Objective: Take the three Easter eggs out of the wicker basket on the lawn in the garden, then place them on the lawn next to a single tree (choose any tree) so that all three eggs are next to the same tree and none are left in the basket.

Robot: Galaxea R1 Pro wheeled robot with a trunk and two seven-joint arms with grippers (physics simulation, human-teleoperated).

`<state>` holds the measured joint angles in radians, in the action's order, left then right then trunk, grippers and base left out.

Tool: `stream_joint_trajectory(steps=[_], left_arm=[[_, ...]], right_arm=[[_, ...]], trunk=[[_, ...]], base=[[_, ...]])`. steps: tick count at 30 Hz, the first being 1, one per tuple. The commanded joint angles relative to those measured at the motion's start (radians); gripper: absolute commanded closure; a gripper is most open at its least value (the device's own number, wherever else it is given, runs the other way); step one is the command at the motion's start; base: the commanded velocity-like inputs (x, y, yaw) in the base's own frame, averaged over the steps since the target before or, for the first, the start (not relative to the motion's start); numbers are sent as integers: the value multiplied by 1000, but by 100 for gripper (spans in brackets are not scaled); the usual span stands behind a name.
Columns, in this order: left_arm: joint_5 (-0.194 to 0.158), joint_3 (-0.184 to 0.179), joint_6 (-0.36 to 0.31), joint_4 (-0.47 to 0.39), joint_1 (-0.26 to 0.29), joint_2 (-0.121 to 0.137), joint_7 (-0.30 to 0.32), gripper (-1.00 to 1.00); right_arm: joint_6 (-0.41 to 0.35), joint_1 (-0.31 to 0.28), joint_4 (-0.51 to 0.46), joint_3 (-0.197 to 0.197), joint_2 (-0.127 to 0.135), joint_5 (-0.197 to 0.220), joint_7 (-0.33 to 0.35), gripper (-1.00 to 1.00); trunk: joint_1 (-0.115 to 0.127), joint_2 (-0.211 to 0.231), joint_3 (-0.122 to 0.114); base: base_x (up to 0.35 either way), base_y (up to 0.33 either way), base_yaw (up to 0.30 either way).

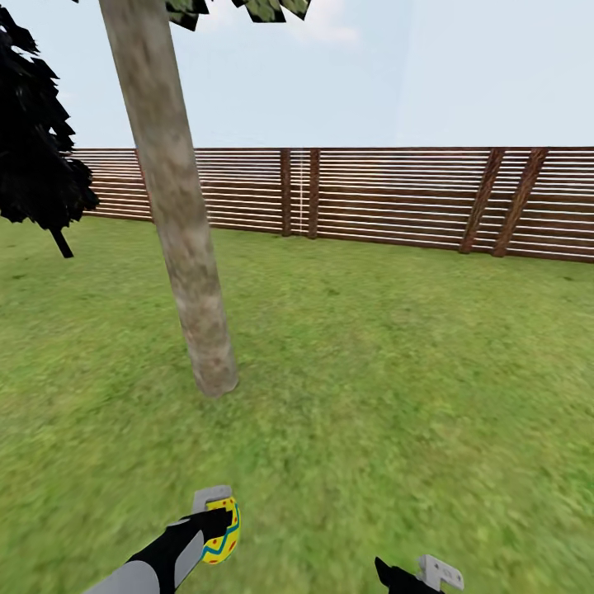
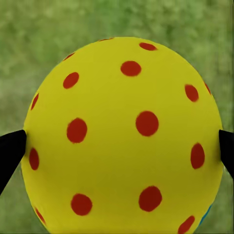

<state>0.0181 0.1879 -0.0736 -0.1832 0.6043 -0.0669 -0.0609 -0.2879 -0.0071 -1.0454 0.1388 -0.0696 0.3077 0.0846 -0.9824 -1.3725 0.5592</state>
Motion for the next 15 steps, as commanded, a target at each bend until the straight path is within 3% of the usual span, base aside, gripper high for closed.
stream_joint_trajectory(steps=[1,6,15], left_arm=[[2,5,-6,-2,0,-1,-2,100],[2,4,-5,-3,0,-7,-2,100],[2,4,-2,-8,0,-13,-2,100]], right_arm=[[7,-1,2,4,-1,6,6,-100],[45,-1,8,4,-1,7,7,-100],[47,-1,11,4,-1,7,8,-100]], trunk=[[0,0,1],[0,0,1],[0,0,1]], base=[[244,-255,0],[243,-246,0],[130,-86,0]])
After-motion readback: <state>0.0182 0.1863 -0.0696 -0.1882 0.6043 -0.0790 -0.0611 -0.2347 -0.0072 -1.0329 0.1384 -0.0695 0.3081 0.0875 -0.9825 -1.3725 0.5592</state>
